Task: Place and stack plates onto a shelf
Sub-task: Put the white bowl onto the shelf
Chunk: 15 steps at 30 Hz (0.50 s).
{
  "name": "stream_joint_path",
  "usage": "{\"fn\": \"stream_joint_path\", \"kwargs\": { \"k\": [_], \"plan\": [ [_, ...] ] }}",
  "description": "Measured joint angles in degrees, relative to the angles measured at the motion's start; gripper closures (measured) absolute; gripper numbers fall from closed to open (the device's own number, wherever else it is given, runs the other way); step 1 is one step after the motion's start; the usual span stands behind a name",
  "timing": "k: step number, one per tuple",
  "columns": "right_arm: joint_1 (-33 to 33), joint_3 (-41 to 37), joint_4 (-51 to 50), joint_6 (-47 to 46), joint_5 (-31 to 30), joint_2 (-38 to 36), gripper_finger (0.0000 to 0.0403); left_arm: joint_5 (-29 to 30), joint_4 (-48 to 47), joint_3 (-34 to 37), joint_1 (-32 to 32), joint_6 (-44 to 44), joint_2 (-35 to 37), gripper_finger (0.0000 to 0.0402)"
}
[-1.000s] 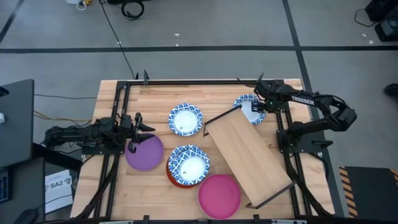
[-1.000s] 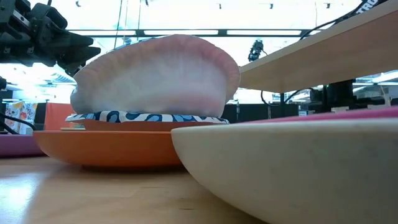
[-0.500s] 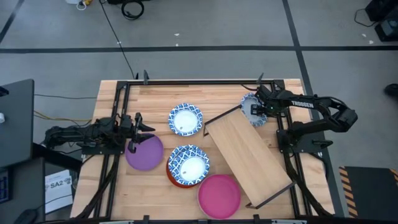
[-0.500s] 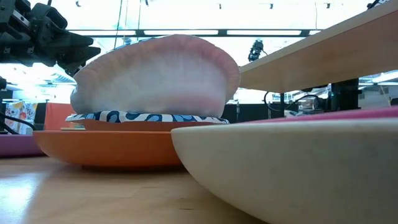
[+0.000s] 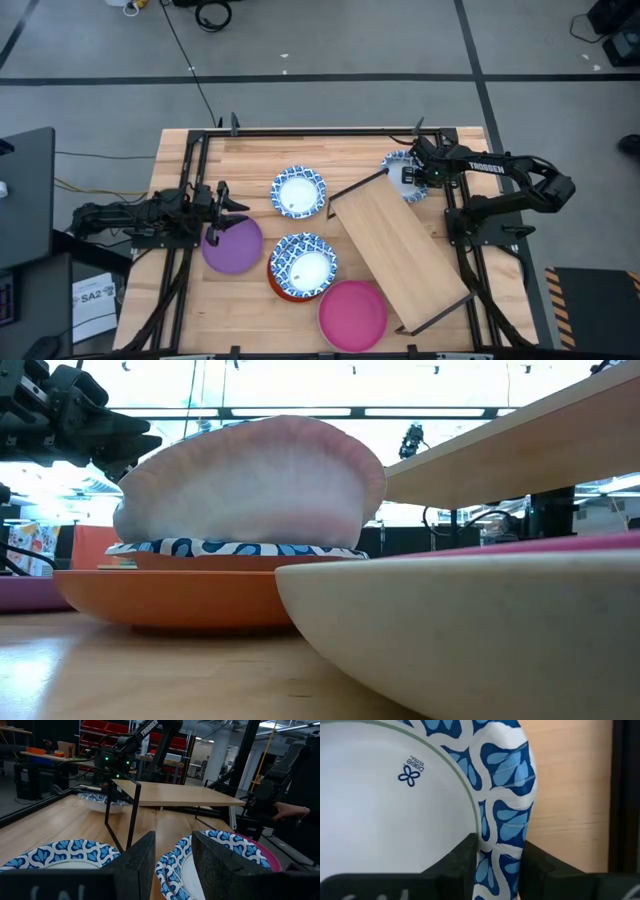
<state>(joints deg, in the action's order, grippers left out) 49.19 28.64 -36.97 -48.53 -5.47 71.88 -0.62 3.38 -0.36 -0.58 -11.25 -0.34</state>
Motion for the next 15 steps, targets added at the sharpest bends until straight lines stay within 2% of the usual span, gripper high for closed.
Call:
{"fn": "stream_joint_path", "kwargs": {
  "k": [15],
  "plan": [
    [0.0,-0.1,1.3,0.0,1.0,0.0,0.0354,0.0,0.0,0.0,0.0,0.0,0.0,0.0269]
  ]
}}
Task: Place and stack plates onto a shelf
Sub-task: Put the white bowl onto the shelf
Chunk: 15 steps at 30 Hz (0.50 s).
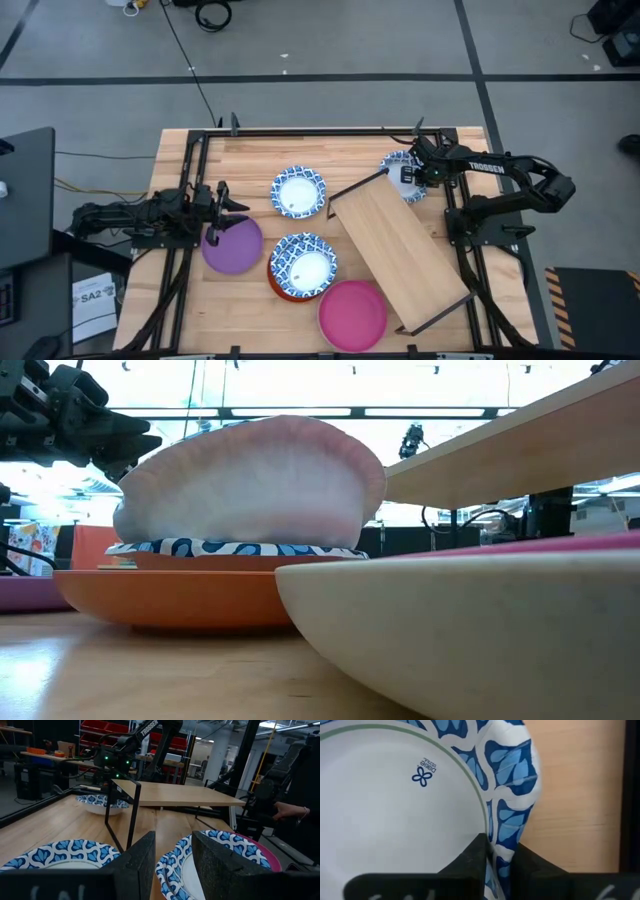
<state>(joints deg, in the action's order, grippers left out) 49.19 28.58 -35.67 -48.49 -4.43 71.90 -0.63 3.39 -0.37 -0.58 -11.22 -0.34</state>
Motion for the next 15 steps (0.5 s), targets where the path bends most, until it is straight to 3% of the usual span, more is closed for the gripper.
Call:
{"fn": "stream_joint_path", "kwargs": {
  "k": [8,15],
  "plan": [
    [0.0,0.0,0.6,0.5,0.0,0.0,0.0394,0.0,0.0,0.0,0.0,0.0,0.0,0.0269],
    [0.0,-0.2,1.4,0.5,-0.4,-1.8,0.0394,0.0,0.0,0.0,0.0,0.0,0.0,0.0269]
  ]
}}
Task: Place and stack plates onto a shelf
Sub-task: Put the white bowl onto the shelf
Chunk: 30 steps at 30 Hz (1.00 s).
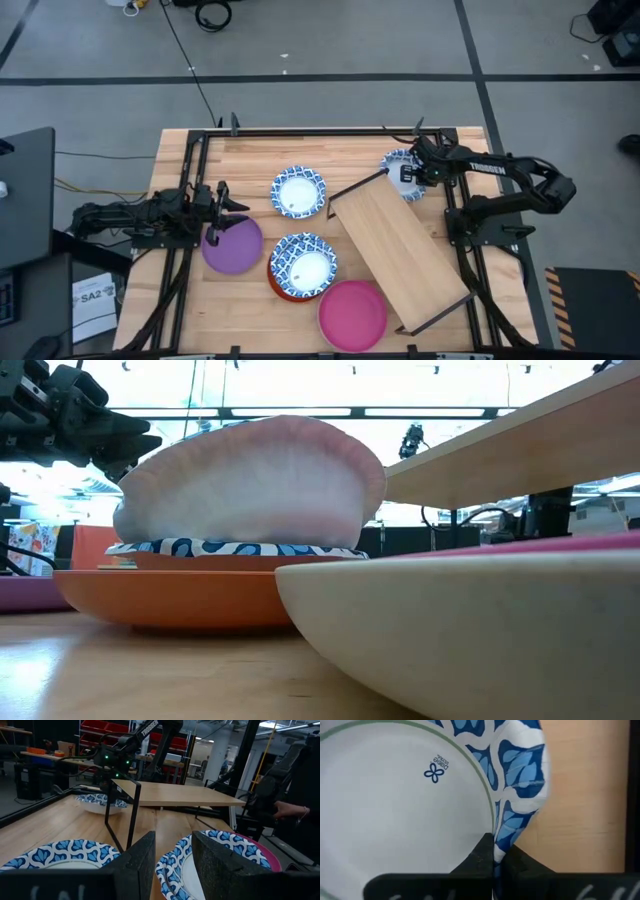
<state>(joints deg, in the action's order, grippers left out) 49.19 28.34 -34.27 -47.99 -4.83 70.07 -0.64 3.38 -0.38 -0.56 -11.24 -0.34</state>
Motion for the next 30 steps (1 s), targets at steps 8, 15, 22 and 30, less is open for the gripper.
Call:
{"fn": "stream_joint_path", "kwargs": {
  "k": [8,15,22,30],
  "plan": [
    [0.0,-0.1,0.0,0.1,-0.5,-5.6,0.0396,0.0,0.0,0.0,0.0,0.0,0.0,0.0269],
    [0.0,0.0,0.0,-0.3,-2.1,-10.5,0.0396,0.0,0.0,0.0,0.0,0.0,0.0,0.0269],
    [1.1,0.0,0.1,-0.5,-4.5,-15.1,0.0396,0.0,0.0,0.0,0.0,0.0,0.0,0.0269],
    [3.2,0.1,2.0,-0.4,-4.7,-19.8,0.0396,0.0,0.0,0.0,0.0,0.0,0.0,0.0269]
  ]
}}
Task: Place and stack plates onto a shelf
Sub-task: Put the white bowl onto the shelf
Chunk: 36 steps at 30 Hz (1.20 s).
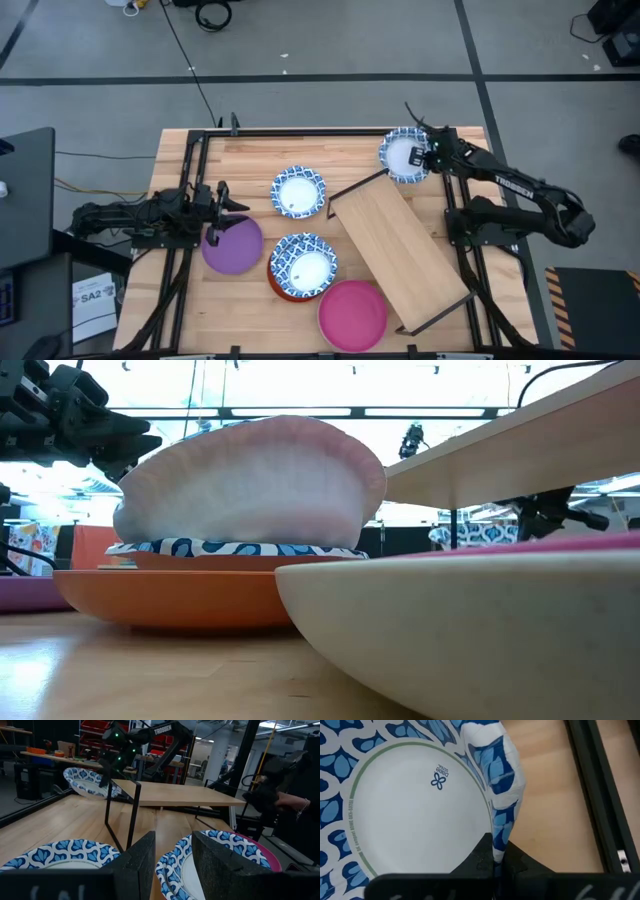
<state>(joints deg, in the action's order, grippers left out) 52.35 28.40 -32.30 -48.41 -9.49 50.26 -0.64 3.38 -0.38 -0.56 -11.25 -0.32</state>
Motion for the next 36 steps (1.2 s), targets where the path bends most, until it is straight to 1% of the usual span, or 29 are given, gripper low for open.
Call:
{"fn": "stream_joint_path", "kwargs": {
  "k": [10,14,18,23,28,32,36],
  "plan": [
    [3.3,0.3,5.6,0.4,-0.1,-4.5,0.0396,0.0,0.0,0.0,0.0,0.0,0.0,0.0269],
    [4.2,3.4,5.7,1.9,0.0,-5.3,0.0396,0.0,0.0,0.0,0.0,0.0,0.0,0.0269],
    [4.5,8.5,5.6,4.2,0.7,-5.4,0.0396,0.0,0.0,0.0,0.0,0.0,0.0,0.0269],
    [4.5,16.0,4.8,7.6,4.4,-5.4,0.0396,0.0,0.0,0.0,0.0,0.0,0.0,0.0269],
    [4.1,24.1,-1.9,10.2,10.0,-5.4,0.0396,0.0,0.0,0.0,0.0,0.0,0.0,0.0269],
    [2.2,29.1,-6.9,11.1,13.8,-5.4,0.0396,0.0,0.0,0.0,0.0,0.0,0.0,0.0269],
    [-1.1,32.2,-10.2,11.1,17.4,-5.4,0.0396,0.0,0.0,0.0,0.0,0.0,0.0,0.0269]
  ]
}}
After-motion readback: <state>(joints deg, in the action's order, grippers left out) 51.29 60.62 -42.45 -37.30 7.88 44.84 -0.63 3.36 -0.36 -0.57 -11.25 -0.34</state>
